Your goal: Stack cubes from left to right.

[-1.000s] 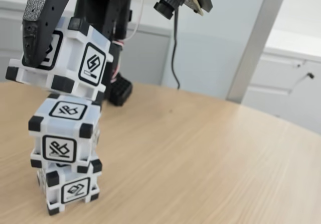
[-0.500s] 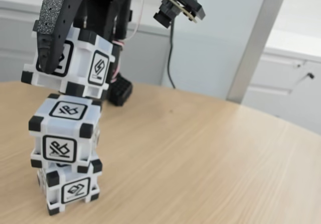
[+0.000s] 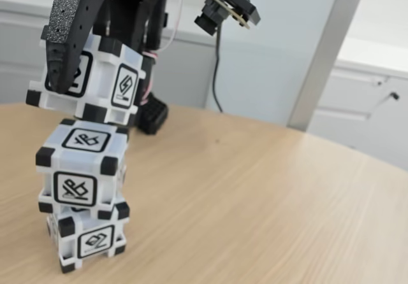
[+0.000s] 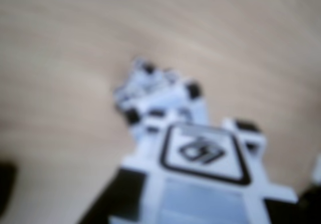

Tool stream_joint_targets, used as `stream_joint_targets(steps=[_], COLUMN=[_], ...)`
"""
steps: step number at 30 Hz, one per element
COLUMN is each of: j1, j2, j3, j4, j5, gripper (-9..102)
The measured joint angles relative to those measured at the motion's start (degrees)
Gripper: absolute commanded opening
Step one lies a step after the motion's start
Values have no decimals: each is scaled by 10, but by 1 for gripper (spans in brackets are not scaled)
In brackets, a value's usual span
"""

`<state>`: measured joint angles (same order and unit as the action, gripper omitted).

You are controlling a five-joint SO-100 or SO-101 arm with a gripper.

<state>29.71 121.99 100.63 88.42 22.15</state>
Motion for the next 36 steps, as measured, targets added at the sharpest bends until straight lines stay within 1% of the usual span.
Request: stream_joint_targets(steps=[19, 28, 32, 36], j1=[0, 0, 0, -2], j2=[-24, -24, -23, 6], j3=[-5, -6, -6, -6], j4=[0, 0, 0, 0], j5=[0, -2, -10, -15], gripper=[26, 32, 36, 39])
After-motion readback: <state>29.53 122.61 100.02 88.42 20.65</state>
